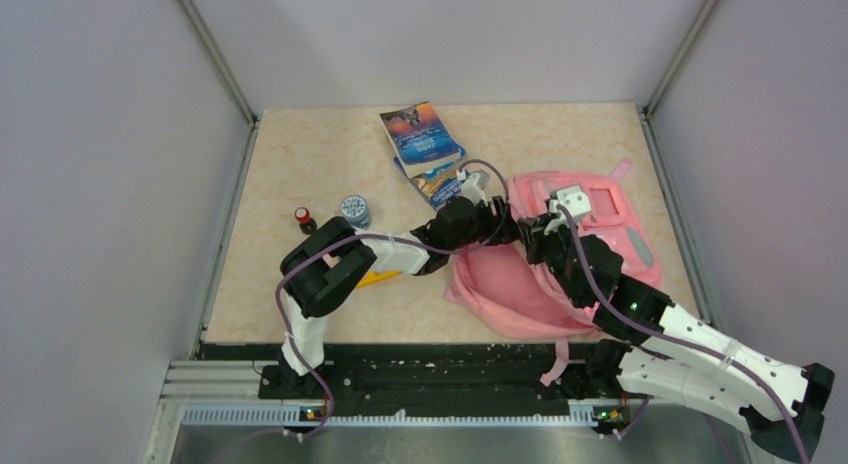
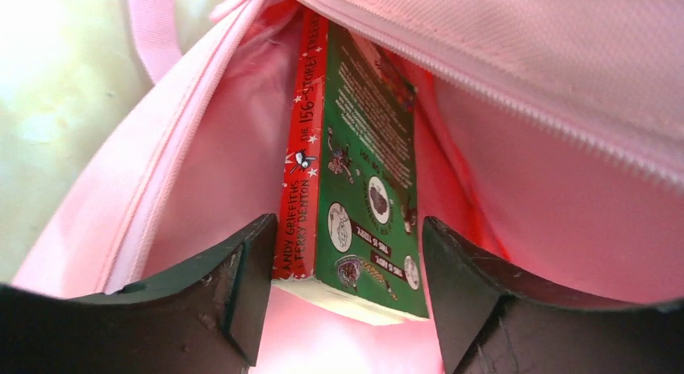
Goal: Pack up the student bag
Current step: Place the book in the student bag, then pick up the book from the center of the board.
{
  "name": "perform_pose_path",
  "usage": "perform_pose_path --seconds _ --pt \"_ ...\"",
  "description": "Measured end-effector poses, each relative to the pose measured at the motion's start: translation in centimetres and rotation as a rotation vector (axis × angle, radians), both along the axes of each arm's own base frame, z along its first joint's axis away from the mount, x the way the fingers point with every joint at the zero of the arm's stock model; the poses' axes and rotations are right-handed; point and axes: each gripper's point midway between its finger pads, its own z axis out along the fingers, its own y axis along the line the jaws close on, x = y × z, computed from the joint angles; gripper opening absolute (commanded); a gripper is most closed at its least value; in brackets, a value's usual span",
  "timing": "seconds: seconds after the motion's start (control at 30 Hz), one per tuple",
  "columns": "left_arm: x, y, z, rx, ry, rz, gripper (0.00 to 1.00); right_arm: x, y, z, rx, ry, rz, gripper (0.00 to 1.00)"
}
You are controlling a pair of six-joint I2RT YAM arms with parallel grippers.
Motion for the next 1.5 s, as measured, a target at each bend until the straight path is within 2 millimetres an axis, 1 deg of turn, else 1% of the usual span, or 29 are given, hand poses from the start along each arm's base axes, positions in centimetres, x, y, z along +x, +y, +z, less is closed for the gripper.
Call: perform_pose_path --seconds 0.1,0.2,0.37,0.43,0.5,0.57,0.63,0.73,0.8,0.87,0.97,1.07,1.27,1.4,1.5 --pt "-0.1 1.2 -0.3 0.052 -0.038 0.020 0.76 0.0 0.0 -0.1 -0.002 0.001 0.000 0.00" --pt "-0.3 3.0 0.4 0.100 -0.081 0.054 0.82 0.0 0.0 -0.3 -0.004 0.003 0.000 0.00" --pt "-0.5 7.6 3.6 0.143 -0.185 0.167 0.89 0.0 -0.1 -0.2 -0.003 0.002 -0.001 0.00" --pt "-0.6 9.7 4.2 0.163 -0.204 0.208 0.90 -0.1 -0.1 -0.3 -0.002 0.001 0.000 0.00" --pt "-0.4 11.7 4.5 0.191 -0.204 0.244 0.91 -0.1 -0.1 -0.2 -0.001 0.000 0.000 0.00" --pt "0.3 13.9 4.6 0.224 -0.192 0.287 0.92 -0.1 -0.2 -0.2 0.001 -0.001 0.000 0.00" --pt "1.5 16.1 5.0 0.243 -0.181 0.337 0.94 -0.1 -0.2 -0.2 0.002 -0.002 0.000 0.00" --pt "3.5 20.0 6.2 0.245 -0.173 0.425 0.94 -0.1 -0.2 -0.2 0.002 -0.002 0.000 0.00" --pt "4.8 22.2 7.1 0.227 -0.174 0.474 0.94 -0.1 -0.2 -0.2 0.002 -0.002 0.000 0.00" --pt "6.2 24.4 7.3 0.219 -0.159 0.518 0.94 -0.1 -0.2 -0.2 0.002 -0.002 0.000 0.00" --pt "7.8 26.5 6.6 0.207 -0.116 0.551 0.93 -0.1 -0.2 -0.2 0.001 -0.002 0.000 0.00" --pt "9.9 27.6 5.2 0.195 -0.055 0.568 0.92 -0.1 -0.2 -0.2 0.001 -0.002 0.000 0.00" --pt "13.7 27.5 2.7 0.177 0.018 0.570 0.90 -0.1 -0.2 -0.2 0.000 -0.002 0.000 0.00" --pt "16.9 27.5 1.4 0.126 0.047 0.570 0.88 -0.1 -0.2 -0.2 -0.002 -0.002 0.000 0.00" --pt "18.6 27.7 0.2 0.107 0.076 0.572 0.87 -0.1 -0.2 -0.2 -0.004 -0.001 0.000 0.00"
